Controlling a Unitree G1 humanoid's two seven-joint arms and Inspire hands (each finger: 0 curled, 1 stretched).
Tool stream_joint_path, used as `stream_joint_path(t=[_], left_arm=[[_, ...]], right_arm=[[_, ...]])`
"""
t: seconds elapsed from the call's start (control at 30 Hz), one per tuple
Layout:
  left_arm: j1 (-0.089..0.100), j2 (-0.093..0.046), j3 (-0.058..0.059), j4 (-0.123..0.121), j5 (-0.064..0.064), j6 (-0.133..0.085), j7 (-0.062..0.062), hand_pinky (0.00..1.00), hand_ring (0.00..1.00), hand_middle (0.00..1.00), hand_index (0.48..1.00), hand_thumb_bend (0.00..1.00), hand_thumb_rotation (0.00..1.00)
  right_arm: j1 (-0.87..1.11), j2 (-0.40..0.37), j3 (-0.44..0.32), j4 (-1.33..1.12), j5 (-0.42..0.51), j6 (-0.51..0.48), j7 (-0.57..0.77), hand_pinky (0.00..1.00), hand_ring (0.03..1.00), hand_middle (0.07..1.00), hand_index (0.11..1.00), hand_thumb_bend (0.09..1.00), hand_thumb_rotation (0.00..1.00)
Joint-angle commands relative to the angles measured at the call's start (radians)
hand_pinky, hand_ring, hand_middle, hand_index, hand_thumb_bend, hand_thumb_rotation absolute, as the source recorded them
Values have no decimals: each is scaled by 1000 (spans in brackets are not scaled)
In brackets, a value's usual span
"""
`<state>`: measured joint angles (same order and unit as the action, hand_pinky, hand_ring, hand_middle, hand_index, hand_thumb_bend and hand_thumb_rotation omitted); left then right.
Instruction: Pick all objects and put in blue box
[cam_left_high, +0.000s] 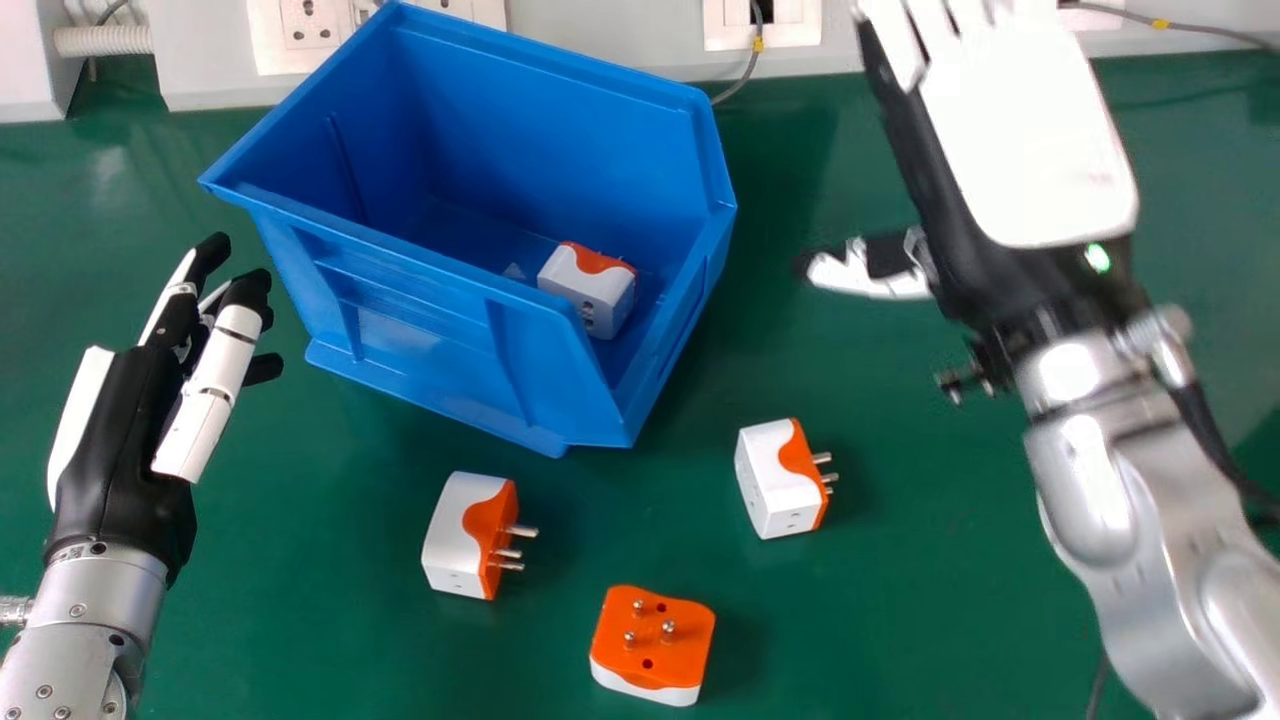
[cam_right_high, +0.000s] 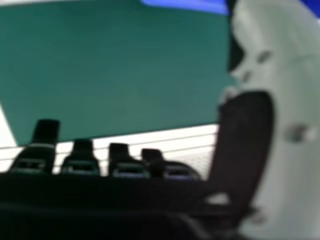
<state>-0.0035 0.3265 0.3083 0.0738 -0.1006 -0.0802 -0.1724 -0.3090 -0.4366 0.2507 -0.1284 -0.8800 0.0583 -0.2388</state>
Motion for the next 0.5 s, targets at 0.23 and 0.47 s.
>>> stream_joint_path(t=[0.23, 0.47], left_arm=[[0, 18, 12, -13, -6, -14, -4, 801, 884, 902, 950, 376, 819], [2, 17, 12, -18, -8, -10, -4, 802, 885, 903, 951, 374, 818]], right_arm=[[169, 50, -52, -130, -4, 29, -18, 905, 1000, 1000, 1000, 600, 243], [295, 150, -30, -141, -7, 58, -43, 905, 1000, 1000, 1000, 602, 250]])
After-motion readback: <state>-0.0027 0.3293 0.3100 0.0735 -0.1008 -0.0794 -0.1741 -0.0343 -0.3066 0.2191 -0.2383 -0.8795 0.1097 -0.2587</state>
